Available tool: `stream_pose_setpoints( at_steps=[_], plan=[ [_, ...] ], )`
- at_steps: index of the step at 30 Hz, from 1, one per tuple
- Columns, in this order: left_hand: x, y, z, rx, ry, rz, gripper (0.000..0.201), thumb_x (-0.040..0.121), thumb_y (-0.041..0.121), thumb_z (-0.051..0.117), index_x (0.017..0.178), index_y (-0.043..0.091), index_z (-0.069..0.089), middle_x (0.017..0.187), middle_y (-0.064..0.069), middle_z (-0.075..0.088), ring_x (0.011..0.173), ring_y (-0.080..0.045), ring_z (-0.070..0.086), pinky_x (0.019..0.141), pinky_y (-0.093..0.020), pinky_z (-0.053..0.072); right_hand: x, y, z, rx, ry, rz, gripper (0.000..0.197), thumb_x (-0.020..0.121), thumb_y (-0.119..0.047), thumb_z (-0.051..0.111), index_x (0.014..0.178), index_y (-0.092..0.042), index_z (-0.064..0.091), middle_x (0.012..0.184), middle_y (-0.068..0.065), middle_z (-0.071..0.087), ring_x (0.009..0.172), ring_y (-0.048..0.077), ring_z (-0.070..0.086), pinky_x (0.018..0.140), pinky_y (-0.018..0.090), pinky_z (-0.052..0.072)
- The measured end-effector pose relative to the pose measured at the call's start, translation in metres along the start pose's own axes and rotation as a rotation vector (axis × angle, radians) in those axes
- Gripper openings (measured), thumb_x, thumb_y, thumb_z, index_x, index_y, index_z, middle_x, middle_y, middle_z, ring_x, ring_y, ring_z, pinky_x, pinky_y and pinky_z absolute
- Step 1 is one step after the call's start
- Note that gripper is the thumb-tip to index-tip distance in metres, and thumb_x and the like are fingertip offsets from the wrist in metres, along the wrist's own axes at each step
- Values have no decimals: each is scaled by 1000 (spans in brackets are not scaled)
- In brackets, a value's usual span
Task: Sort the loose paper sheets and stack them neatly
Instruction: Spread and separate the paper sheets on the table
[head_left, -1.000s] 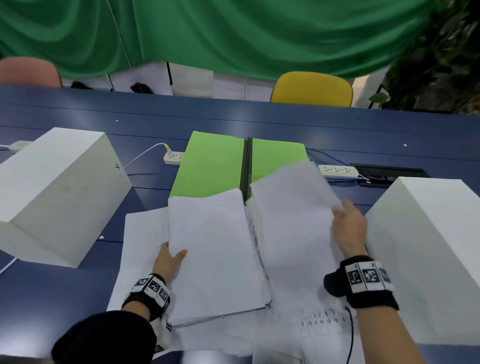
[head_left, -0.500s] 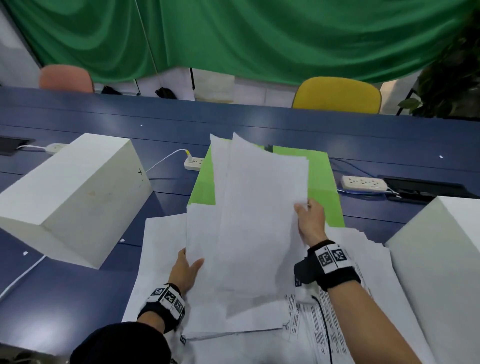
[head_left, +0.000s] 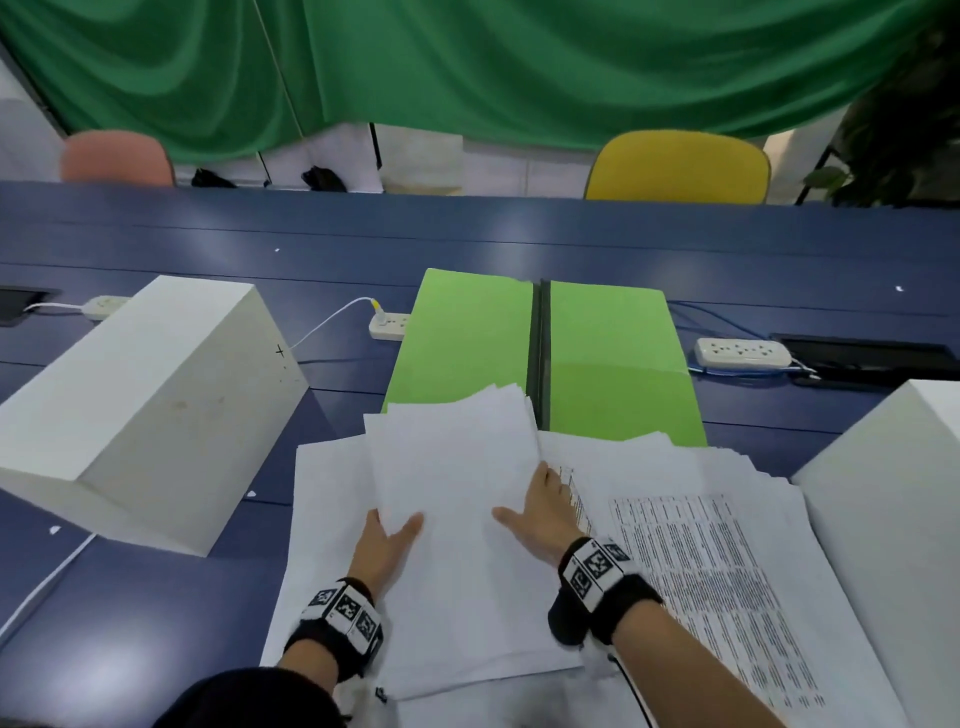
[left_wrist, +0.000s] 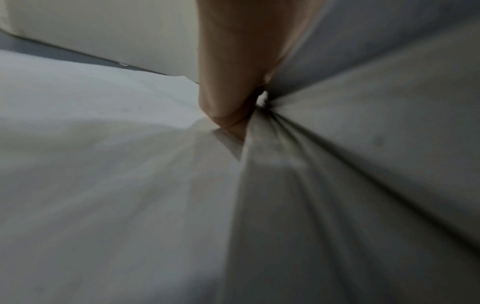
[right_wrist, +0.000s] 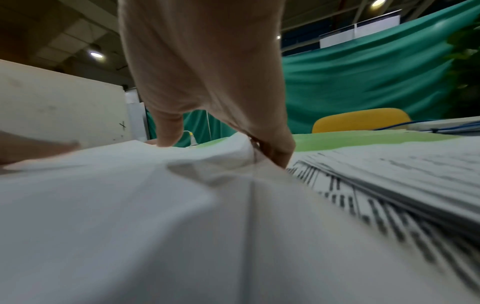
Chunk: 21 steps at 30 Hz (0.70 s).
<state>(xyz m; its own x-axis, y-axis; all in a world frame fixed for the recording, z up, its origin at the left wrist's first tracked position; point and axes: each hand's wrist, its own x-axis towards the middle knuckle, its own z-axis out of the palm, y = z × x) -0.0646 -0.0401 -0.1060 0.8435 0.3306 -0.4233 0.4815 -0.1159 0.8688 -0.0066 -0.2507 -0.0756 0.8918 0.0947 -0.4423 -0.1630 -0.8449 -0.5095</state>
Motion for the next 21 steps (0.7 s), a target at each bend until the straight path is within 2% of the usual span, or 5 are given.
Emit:
stream_pose_setpoints(
  at_steps=[4, 9, 15, 18, 21],
  plan=[
    [-14, 9, 5, 52, 31, 120, 50, 84, 12, 66, 126, 7, 40, 116, 1, 50, 107, -18, 50, 90, -26, 38, 4, 14, -1, 393, 71, 40, 90, 86, -32, 64, 148, -3, 6, 156, 12, 13, 144, 26, 13, 116, 36, 15],
    [-32, 34, 5, -111, 18, 329, 34, 84, 1, 63, 111, 16, 48, 104, 4, 62, 101, -21, 61, 75, -18, 50, 15, 40, -14, 779, 30, 179, 64, 73, -25, 77, 124, 3, 51, 126, 18, 59, 111, 30, 59, 98, 41, 47],
    [-53, 87, -6, -276, -14, 571, 35, 79, 15, 66, 108, 27, 51, 108, 7, 65, 102, -11, 63, 86, -22, 51, -12, 20, -59, 1296, -95, -155, 80, 40, -35, 92, 109, -11, 60, 105, 10, 71, 88, 22, 70, 72, 33, 57],
    [-67, 119, -5, -276, 65, 713, 36, 87, 0, 60, 107, 25, 46, 103, 12, 62, 92, 9, 62, 81, -9, 47, -33, -10, -93, 1069, 272, -365, 37, 75, -13, 74, 108, -19, 59, 110, 5, 68, 94, 12, 66, 87, 32, 53],
    [-77, 142, 3, -313, 134, 810, 47, 88, -6, 53, 106, 35, 37, 102, 14, 55, 87, 19, 58, 75, 0, 42, -59, -40, -117, 987, 495, -566, 28, 85, 0, 61, 102, -22, 57, 97, -5, 65, 82, -7, 62, 77, 13, 50]
  ],
)
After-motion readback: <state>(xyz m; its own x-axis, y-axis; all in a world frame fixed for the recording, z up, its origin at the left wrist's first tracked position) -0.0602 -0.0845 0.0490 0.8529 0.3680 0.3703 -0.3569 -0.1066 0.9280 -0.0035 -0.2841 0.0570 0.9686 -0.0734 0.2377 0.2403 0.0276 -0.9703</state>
